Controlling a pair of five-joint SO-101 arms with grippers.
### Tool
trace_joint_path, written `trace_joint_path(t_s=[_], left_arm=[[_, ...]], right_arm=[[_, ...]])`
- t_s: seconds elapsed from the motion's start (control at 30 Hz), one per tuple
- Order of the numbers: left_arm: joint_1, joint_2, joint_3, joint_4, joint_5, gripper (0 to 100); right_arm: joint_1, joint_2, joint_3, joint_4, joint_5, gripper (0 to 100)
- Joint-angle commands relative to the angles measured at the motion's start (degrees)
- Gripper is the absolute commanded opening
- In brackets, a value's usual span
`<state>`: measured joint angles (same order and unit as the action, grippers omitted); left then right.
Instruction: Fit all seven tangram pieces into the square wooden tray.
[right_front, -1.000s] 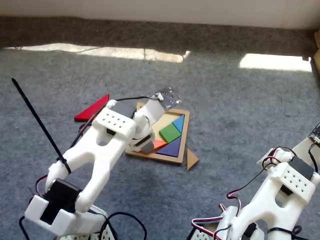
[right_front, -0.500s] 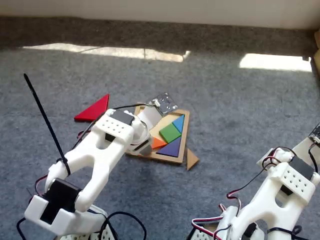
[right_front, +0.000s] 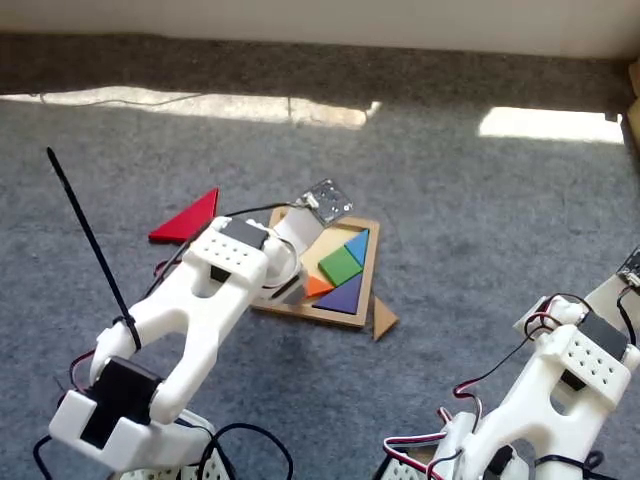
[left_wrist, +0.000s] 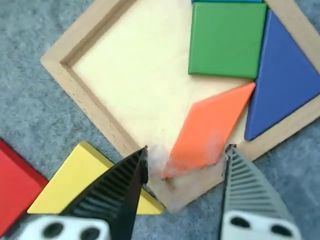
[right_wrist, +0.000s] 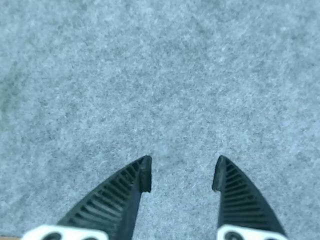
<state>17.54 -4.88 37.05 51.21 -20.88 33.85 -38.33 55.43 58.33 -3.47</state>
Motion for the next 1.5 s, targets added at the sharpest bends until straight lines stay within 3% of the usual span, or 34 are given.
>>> trace_joint_path(t_s=[0.0, 0.63, 0.8, 0.97, 1.47], left_arm=[[-0.2, -2.0, -3.7, -0.9, 2.9, 24], [0.2, 11.6, -8.7, -0.6, 3.7, 23], [0.5, 11.6, -8.7, -0.6, 3.5, 14], [0.5, 9.1, -8.4, -0.4, 3.5, 13], [2.6, -5.7, -8.7, 10.1, 3.4, 13]], right_arm=[[-0.6, -0.9, -0.3, -1.0, 0.0, 20.5], [-0.6, -0.9, -0.3, -1.0, 0.0, 20.5], [-0.6, -0.9, -0.3, -1.0, 0.0, 20.5], [-0.6, -0.9, -0.3, -1.0, 0.0, 20.5], [-0.6, -0.9, -0.2, -1.0, 0.0, 20.5]])
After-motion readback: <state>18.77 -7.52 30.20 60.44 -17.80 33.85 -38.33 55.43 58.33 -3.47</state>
